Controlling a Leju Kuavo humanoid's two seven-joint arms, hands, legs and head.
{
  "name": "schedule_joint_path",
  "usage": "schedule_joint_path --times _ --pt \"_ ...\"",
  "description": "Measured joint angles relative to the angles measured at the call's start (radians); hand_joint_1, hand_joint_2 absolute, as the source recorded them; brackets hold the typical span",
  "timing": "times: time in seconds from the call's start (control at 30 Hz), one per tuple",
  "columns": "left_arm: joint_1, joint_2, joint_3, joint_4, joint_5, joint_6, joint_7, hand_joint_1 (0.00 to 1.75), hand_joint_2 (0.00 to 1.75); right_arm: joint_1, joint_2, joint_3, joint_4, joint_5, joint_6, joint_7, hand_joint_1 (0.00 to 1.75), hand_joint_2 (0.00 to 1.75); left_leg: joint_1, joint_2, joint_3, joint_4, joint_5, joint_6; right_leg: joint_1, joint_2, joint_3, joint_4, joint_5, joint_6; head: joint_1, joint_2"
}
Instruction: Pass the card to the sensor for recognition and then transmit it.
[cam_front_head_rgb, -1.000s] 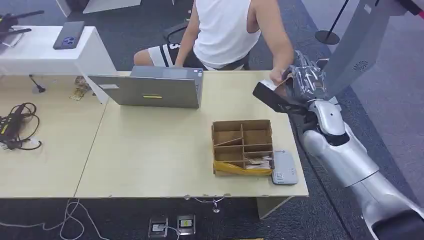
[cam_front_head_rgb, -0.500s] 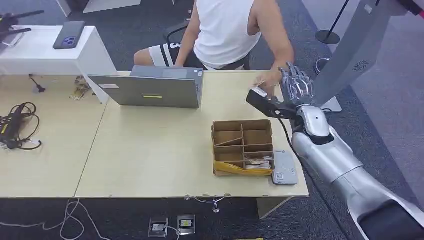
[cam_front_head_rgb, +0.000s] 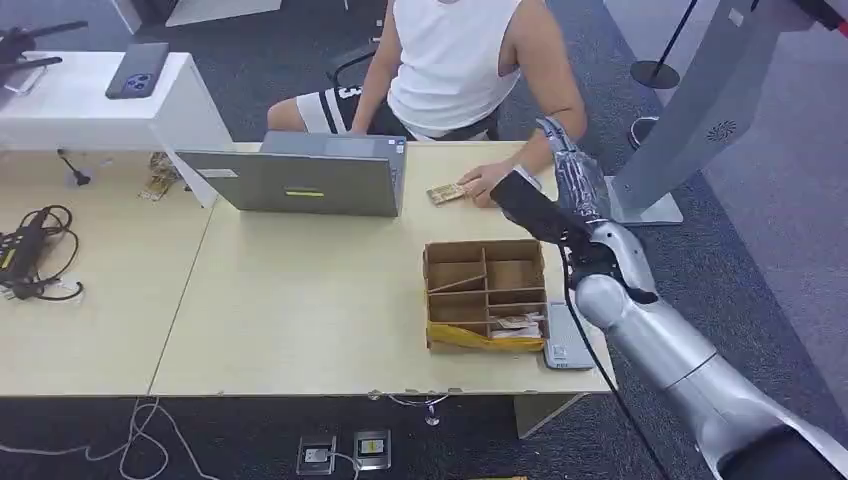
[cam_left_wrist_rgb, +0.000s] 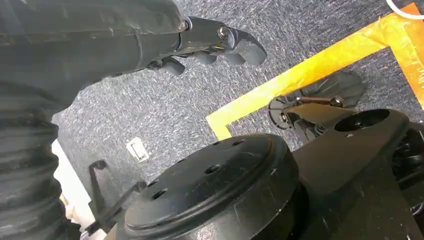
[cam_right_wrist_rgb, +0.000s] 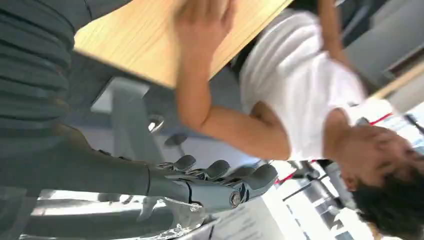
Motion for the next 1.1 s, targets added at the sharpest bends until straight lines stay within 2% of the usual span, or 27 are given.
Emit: schedule_joint_path --times 0.13,0.33,0.43,0.57,0.67,0.8,1.1 --pt "0.002 0.001 0.0 0.0 0.007 0.0 0.0 0.0 1.75 0.085 -0.029 -0.02 -0.162 -0.036 -0.008 -0.032 0.0 1.75 0.0 0.0 0.0 0.0 0.0 0.0 0.0 0.0 0.0 0.0 0.0 0.0 0.0 0.0" --pt "0.004 0.003 0.001 0.0 0.016 0.0 0.005 0.0 1.75 0.222 -0.062 -0.031 -0.347 0.009 -0.001 -0.053 0.0 1.75 0.0 0.001 0.0 0.0 0.0 0.0 0.0 0.0 0.0 0.0 0.0 0.0 0.001 0.0" --pt "0.004 0.003 0.002 0.0 0.018 0.0 0.011 0.0 1.75 0.258 -0.069 -0.034 -0.401 0.025 0.006 -0.052 0.0 1.75 0.0 0.003 0.001 0.0 0.0 0.0 0.0 0.002 0.0 -0.001 0.0 0.0 0.0 0.0" --pt "0.005 0.004 0.002 0.0 0.021 0.0 0.02 0.0 1.75 0.367 -0.089 -0.035 -0.492 0.073 0.023 -0.026 0.0 1.75 0.0 0.001 0.0 0.0 -0.001 -0.001 0.0 0.0 0.0 0.0 0.0 0.0 0.0 0.0" --pt "0.005 0.005 0.002 0.0 0.022 0.0 0.021 0.0 1.75 0.405 -0.092 -0.039 -0.505 0.128 0.036 0.007 0.0 1.75 0.0 0.004 0.001 0.0 -0.001 -0.001 0.0 0.002 0.0 -0.001 0.0 0.0 0.0 0.0" --pt "0.005 0.006 0.003 0.0 0.022 0.0 0.021 0.0 1.75 0.455 -0.098 -0.043 -0.511 0.271 0.083 0.093 0.0 1.75 0.0 0.003 0.0 0.0 -0.001 -0.001 0.0 0.002 0.0 -0.001 0.0 0.0 0.0 0.0" --pt "0.004 0.008 0.003 0.0 0.023 0.0 0.021 0.0 1.75 0.488 -0.097 -0.03 -0.473 0.49 0.155 0.154 0.0 1.75 0.0 0.003 0.0 0.0 -0.001 -0.001 0.0 0.002 0.0 0.0 0.0 0.0 0.0 0.0"
